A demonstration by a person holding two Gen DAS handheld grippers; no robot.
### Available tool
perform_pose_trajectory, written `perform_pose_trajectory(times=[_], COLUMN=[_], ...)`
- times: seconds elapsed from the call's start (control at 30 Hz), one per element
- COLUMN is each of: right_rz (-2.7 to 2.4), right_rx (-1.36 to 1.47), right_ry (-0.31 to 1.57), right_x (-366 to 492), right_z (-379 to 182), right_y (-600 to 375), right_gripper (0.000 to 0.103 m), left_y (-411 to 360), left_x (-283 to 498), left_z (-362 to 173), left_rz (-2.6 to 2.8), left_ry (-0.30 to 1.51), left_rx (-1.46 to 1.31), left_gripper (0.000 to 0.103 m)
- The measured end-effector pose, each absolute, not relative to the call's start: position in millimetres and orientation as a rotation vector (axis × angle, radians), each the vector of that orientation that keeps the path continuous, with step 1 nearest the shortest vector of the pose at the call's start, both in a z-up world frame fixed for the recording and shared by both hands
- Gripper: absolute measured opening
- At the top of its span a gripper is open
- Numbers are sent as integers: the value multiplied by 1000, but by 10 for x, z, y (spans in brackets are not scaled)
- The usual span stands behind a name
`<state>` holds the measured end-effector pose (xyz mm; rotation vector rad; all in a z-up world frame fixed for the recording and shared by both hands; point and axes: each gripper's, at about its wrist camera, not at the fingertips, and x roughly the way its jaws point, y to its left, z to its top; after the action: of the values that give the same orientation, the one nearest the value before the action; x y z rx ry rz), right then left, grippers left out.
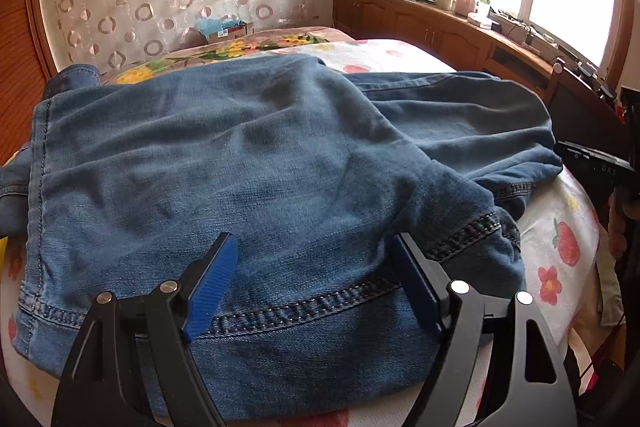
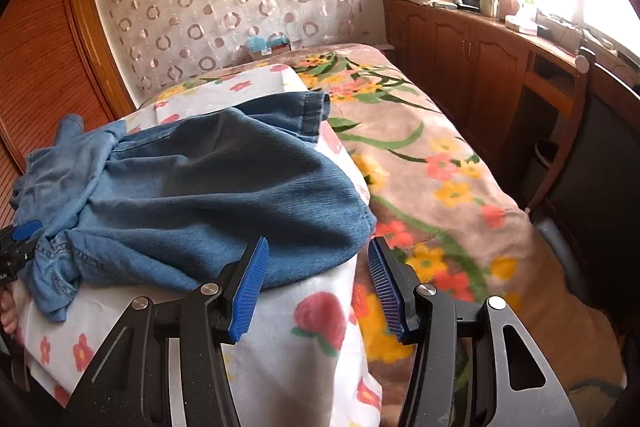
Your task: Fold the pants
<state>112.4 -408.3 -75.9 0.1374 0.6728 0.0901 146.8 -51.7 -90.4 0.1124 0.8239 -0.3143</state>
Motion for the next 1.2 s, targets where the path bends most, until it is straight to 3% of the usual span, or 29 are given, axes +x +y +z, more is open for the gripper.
perform_pose_trajectory(times=[0.17, 0.33, 0.43, 0.5, 0.7, 1.2], right_rz=[102, 131, 139, 139, 109, 241], right_rx=[174, 233, 233, 228, 156, 43], right_ry=[699, 714, 709, 704, 683, 488], right_x=[1233, 1272, 1271, 1272, 1225, 1093], right_z=[-787, -809, -804, -796, -729, 14], right_y=[-4179, -4293, -4306, -4278, -4146, -3518], right_gripper=[54, 46, 36, 22, 6, 3], left_y=[-517, -487, -482, -481, -448, -108], left_x=[1446, 1451, 1455, 1452, 1458, 1299], left_z=[-931, -933, -929, -927, -904, -538], left_rz=[-311, -315, -315, -313, -324, -303], left_ry=[813, 808, 807, 805, 808, 730], left_rx=[119, 111, 111, 112, 102, 21], left_gripper=[81, 81, 81, 81, 81, 81])
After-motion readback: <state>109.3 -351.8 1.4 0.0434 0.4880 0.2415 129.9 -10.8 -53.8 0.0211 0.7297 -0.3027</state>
